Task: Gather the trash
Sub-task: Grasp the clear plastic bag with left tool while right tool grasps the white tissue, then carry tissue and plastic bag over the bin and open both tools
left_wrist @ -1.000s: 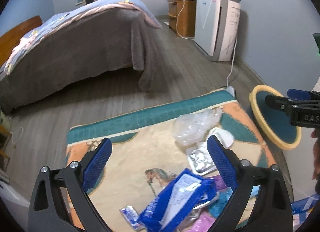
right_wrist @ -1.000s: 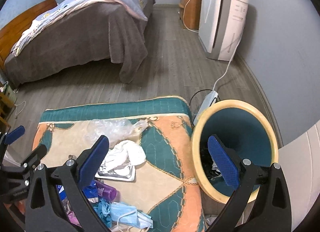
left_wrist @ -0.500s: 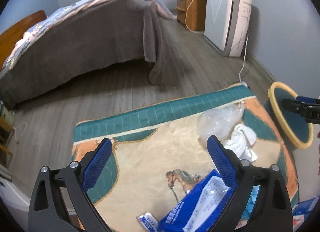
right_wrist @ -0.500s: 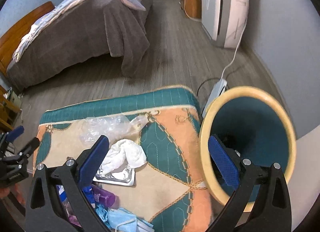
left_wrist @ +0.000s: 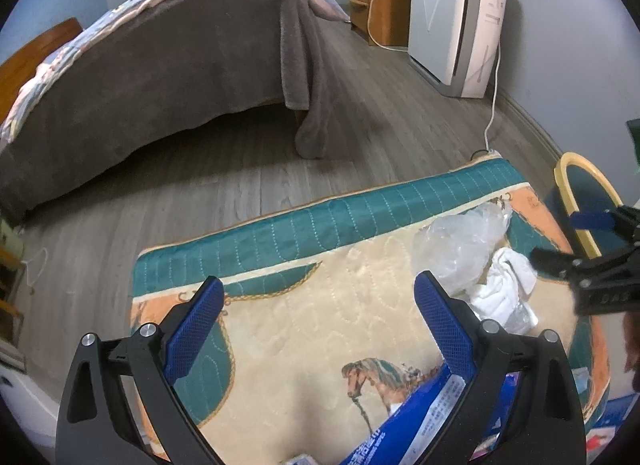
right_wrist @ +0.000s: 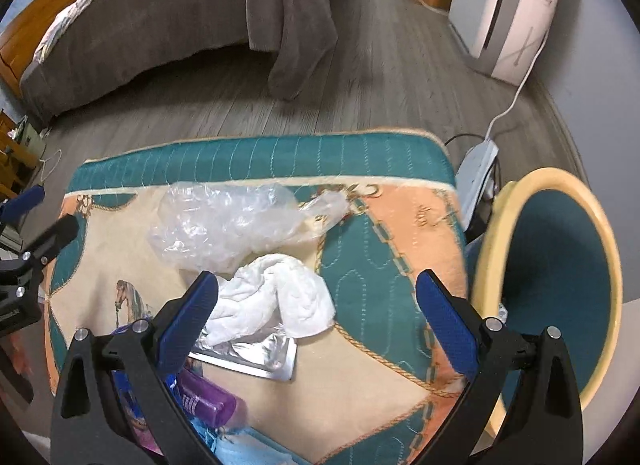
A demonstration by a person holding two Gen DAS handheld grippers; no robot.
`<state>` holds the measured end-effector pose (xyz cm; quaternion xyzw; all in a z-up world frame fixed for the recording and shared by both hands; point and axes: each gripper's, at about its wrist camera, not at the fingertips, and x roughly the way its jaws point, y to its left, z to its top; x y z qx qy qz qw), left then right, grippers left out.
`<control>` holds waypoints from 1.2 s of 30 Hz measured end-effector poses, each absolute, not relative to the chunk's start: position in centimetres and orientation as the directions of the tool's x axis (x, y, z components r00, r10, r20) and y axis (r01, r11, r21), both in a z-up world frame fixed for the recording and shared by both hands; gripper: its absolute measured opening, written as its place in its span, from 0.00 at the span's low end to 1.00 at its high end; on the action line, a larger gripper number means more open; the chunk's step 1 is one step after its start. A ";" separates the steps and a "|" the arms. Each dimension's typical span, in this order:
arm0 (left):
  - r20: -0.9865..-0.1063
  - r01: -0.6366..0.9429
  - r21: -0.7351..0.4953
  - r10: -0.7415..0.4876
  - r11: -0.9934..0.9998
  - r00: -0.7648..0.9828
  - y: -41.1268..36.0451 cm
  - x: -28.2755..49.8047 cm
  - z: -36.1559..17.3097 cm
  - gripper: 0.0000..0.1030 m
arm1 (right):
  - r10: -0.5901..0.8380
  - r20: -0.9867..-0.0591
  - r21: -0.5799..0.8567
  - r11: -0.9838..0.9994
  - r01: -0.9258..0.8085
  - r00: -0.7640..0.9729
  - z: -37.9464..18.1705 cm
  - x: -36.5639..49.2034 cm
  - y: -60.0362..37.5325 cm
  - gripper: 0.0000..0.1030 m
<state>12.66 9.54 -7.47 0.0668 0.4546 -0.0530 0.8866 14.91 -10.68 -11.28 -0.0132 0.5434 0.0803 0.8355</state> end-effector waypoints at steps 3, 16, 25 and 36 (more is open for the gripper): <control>-0.816 0.154 0.061 -0.040 0.986 0.577 9.6 13.1 -7.8 0.92 | 0.156 -0.923 0.104 0.981 -0.161 0.353 -12.5 15.4 -10.3 0.92; -0.834 0.243 0.027 -0.112 0.970 0.540 6.4 15.1 -10.1 0.92 | 0.288 -0.932 0.263 0.955 -0.135 0.220 -14.0 16.2 -12.2 0.11; -0.875 0.417 0.012 -0.192 0.909 0.445 0.8 15.4 -12.5 0.59 | 0.243 -0.941 0.230 0.970 -0.078 0.238 -13.7 16.0 -14.3 0.11; -0.856 0.454 -0.003 -0.237 0.891 0.460 1.1 13.1 -10.5 0.20 | 0.233 -0.924 0.219 0.972 -0.080 0.304 -11.6 14.5 -14.5 0.11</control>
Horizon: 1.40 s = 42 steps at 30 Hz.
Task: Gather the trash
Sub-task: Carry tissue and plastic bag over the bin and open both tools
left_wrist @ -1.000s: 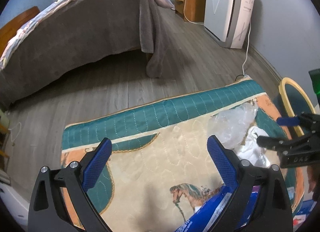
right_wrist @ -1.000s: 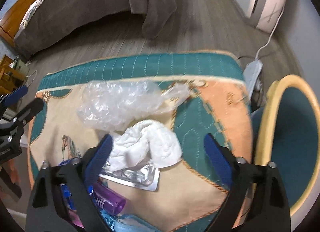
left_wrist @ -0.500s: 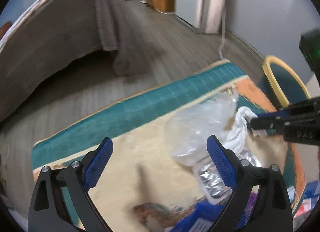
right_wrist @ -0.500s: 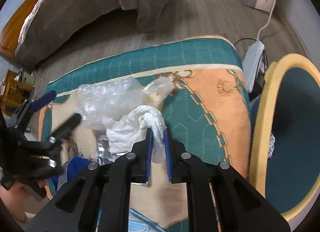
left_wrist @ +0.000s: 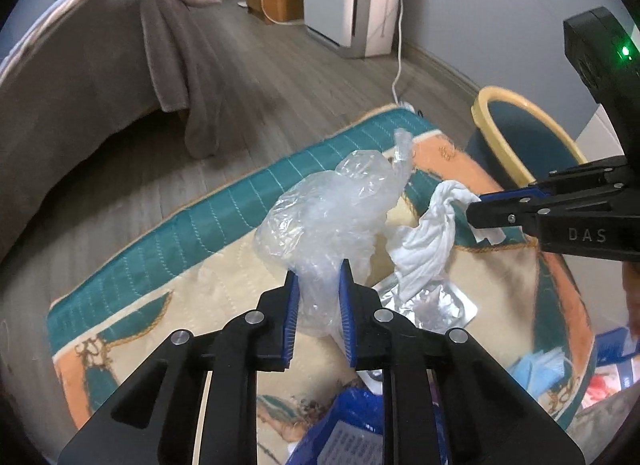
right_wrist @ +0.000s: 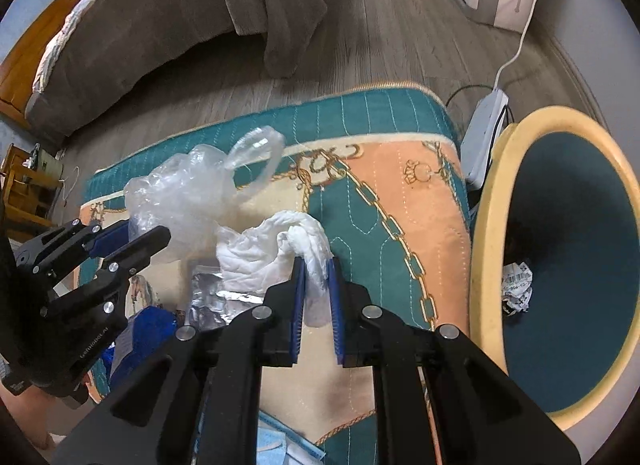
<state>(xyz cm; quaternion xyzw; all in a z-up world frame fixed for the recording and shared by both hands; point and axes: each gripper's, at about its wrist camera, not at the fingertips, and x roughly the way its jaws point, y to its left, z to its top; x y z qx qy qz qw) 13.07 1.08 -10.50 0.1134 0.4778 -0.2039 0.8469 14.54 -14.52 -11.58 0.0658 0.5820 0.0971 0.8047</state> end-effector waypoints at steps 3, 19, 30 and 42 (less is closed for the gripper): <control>-0.835 0.436 0.007 -0.235 0.900 0.498 1.5 12.3 -9.3 0.20 | 0.231 -0.911 0.213 0.973 -0.090 0.342 -10.2 13.9 -14.5 0.11; -0.769 0.403 0.029 -0.237 0.915 0.594 -0.5 7.2 -3.5 0.20 | 0.185 -0.830 0.221 0.975 0.005 0.526 -1.7 9.5 -20.5 0.11; -0.750 0.427 -0.017 -0.294 0.904 0.593 -5.1 5.2 -1.3 0.20 | 0.149 -0.808 0.238 0.968 0.084 0.570 -0.3 7.8 -25.6 0.11; -0.770 0.496 -0.040 -0.343 0.867 0.538 -11.1 5.2 -2.2 0.20 | 0.045 -0.829 0.193 0.959 0.210 0.557 -1.9 7.0 -31.2 0.11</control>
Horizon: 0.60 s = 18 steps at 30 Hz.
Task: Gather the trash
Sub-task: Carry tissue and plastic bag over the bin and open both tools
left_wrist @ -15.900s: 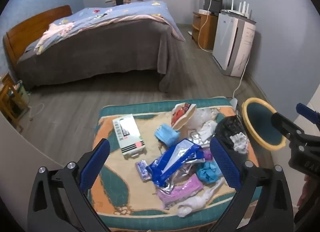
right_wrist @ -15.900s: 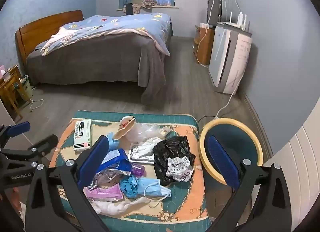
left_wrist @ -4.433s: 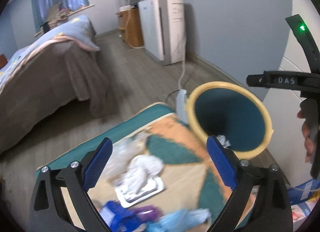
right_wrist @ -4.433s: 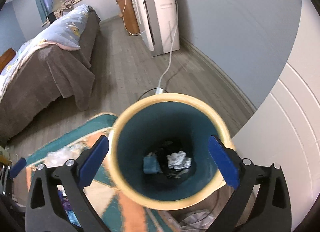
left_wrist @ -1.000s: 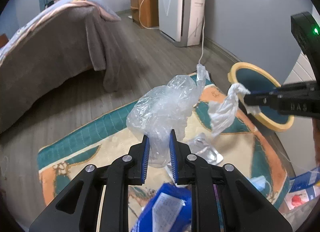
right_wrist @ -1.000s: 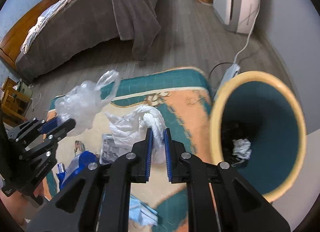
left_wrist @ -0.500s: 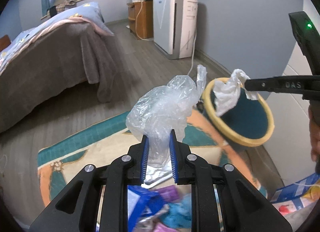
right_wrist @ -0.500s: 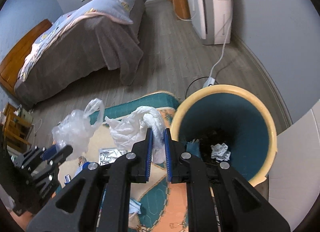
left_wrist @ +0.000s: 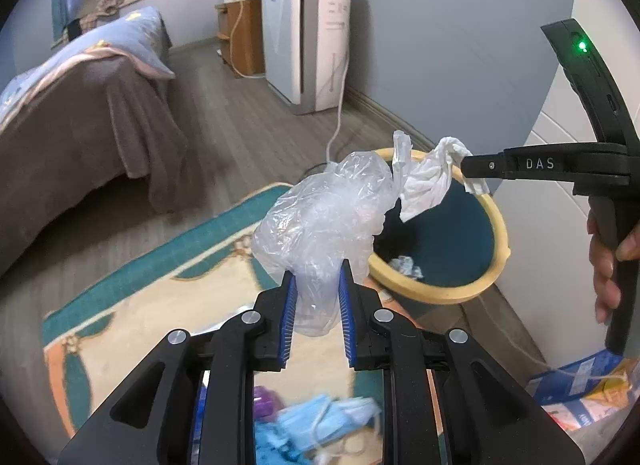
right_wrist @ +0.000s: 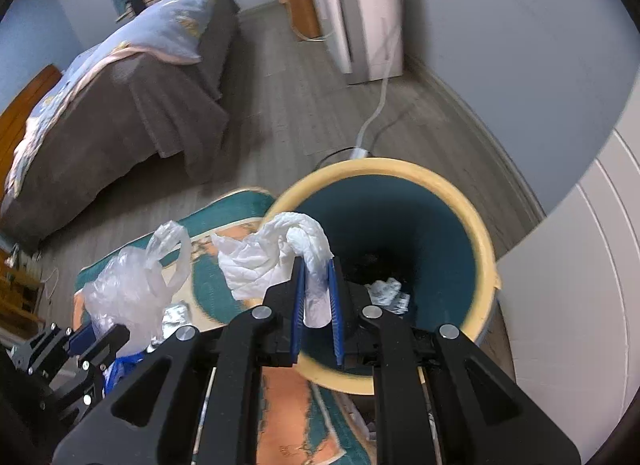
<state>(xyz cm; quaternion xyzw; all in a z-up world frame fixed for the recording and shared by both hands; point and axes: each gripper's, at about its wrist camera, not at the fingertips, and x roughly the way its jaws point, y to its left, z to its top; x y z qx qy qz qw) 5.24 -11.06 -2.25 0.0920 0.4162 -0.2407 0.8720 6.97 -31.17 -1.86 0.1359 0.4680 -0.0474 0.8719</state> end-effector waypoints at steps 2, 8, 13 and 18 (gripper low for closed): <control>-0.785 0.496 -0.057 -0.346 0.866 0.514 -11.9 5.5 -2.9 0.20 | 0.028 -0.835 0.179 0.958 0.224 0.550 -2.4 6.8 -31.9 0.11; -0.821 0.512 -0.061 -0.334 0.857 0.462 -14.7 6.3 -4.8 0.20 | -0.014 -0.866 0.167 0.934 0.315 0.500 -4.6 6.3 -35.0 0.11; -0.827 0.533 -0.032 -0.322 0.845 0.461 -17.0 7.2 -5.2 0.20 | -0.041 -0.863 0.164 0.920 0.357 0.504 -4.7 6.2 -35.8 0.11; -0.809 0.566 -0.003 -0.334 0.824 0.483 -19.1 7.7 -4.6 0.21 | -0.088 -0.853 0.138 0.913 0.384 0.515 -4.4 5.8 -36.0 0.11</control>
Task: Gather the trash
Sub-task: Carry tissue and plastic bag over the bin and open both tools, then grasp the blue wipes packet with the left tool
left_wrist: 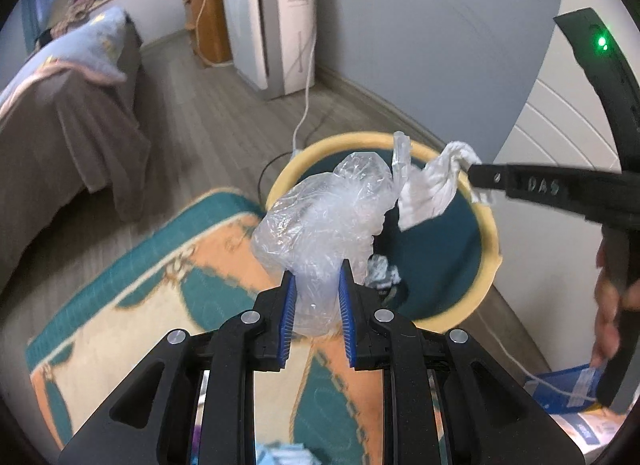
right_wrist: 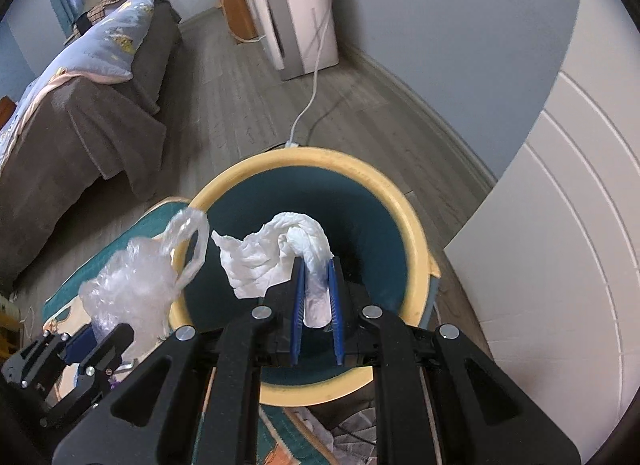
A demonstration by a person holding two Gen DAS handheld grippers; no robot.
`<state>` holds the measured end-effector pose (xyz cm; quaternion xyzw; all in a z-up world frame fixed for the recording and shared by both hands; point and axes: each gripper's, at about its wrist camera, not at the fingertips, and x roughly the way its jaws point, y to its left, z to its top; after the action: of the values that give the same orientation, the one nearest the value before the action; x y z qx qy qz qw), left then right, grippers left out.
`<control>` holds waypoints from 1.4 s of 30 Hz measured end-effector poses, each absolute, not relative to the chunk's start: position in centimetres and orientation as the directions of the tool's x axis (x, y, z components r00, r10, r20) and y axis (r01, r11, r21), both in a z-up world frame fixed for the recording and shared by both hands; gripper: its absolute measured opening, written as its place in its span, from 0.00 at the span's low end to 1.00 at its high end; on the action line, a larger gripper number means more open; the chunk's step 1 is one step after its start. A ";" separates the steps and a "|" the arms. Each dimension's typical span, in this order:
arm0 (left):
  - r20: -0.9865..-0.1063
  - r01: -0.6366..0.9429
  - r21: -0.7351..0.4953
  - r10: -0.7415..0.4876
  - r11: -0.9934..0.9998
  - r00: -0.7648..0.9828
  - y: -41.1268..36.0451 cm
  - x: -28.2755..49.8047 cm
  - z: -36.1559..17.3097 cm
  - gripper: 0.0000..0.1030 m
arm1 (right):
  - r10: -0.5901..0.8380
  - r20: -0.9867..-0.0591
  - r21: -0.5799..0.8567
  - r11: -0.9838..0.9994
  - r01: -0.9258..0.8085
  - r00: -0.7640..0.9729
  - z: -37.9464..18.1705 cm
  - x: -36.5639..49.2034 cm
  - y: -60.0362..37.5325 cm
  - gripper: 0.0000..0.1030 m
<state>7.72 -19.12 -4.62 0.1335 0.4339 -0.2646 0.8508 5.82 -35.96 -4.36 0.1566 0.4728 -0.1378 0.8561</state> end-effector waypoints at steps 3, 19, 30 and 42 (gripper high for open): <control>-0.793 0.574 0.004 -0.347 0.819 0.500 -19.9 8.0 -4.2 0.27 | -0.109 -0.844 0.141 0.900 0.412 0.525 -4.2 5.6 -36.5 0.11; -0.729 0.498 0.046 -0.312 0.866 0.609 -15.2 7.1 -2.6 0.90 | -0.121 -0.823 0.102 0.930 0.354 0.555 -3.1 6.2 -34.1 0.93; -0.724 0.321 0.034 -0.198 0.947 0.660 -5.5 7.1 -1.2 0.91 | -0.095 -0.809 0.074 0.963 0.260 0.580 -1.5 6.9 -30.2 0.94; -0.729 0.173 0.030 -0.097 0.984 0.677 3.9 4.7 0.6 0.92 | -0.011 -0.780 0.012 0.999 0.032 0.626 0.4 7.7 -21.0 0.94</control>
<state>4.69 3.87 0.57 0.0482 0.3948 -0.0739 0.9145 7.66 -21.02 0.40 0.0122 0.4321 -0.0117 0.9017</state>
